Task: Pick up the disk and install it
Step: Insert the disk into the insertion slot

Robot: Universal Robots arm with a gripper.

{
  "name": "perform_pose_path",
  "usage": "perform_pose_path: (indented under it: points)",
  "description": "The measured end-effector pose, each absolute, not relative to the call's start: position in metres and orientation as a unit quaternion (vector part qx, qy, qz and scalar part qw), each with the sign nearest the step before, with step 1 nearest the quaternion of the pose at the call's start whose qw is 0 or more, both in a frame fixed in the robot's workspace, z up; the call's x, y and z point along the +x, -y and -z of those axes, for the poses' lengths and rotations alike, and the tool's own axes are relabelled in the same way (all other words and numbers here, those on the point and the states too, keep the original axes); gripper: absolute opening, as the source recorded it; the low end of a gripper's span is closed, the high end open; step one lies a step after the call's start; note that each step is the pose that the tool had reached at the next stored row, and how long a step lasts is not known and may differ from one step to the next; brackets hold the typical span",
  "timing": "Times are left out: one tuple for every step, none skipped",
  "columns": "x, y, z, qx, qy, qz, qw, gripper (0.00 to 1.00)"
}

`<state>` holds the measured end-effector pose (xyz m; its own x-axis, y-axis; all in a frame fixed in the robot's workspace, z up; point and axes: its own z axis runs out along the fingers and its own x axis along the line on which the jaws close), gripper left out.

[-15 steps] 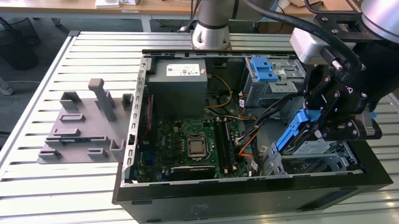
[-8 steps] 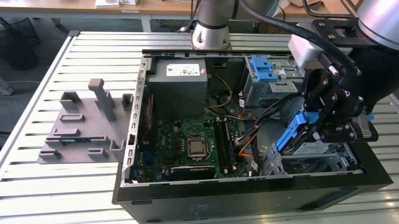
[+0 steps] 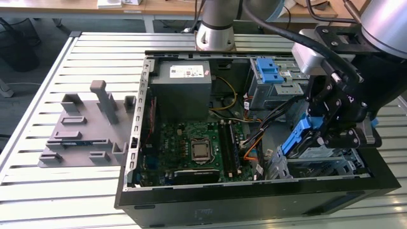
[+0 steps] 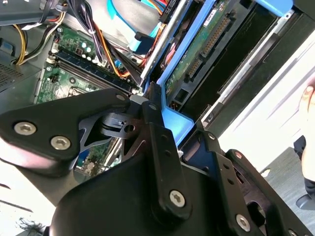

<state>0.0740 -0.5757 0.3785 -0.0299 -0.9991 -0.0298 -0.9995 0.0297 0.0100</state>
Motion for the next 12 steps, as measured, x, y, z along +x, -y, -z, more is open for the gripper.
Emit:
perform_pose_path:
  points:
    - [0.0740,0.5757,-0.3776,-0.696,-0.717,-0.014,0.007,0.36]
    - [0.0740,0.5757,-0.3769,-0.696,-0.717,-0.014,0.007,0.36]
    - [0.0740,0.5757,-0.3761,-0.696,-0.717,-0.014,0.007,0.36]
    - [0.0741,0.5757,-0.3754,-0.696,-0.717,-0.014,0.007,0.36]
    - [0.0741,0.5757,-0.3746,-0.696,-0.717,-0.014,0.007,0.36]
    - [0.0741,0.5757,-0.3739,-0.696,-0.717,-0.014,0.007,0.36]
    - [0.0741,0.5757,-0.3731,-0.696,-0.717,-0.014,0.007,0.36]
    - [0.0741,0.5757,-0.3723,-0.696,-0.717,-0.014,0.007,0.36]
    - [0.0741,0.5757,-0.3716,-0.696,-0.717,-0.014,0.007,0.36]
    - [0.0741,0.5757,-0.3708,-0.696,-0.717,-0.014,0.007,0.36]
    - [0.0741,0.5757,-0.3701,-0.696,-0.717,-0.014,0.007,0.36]
    - [0.0741,0.5757,-0.3694,-0.696,-0.717,-0.014,0.007,0.36]
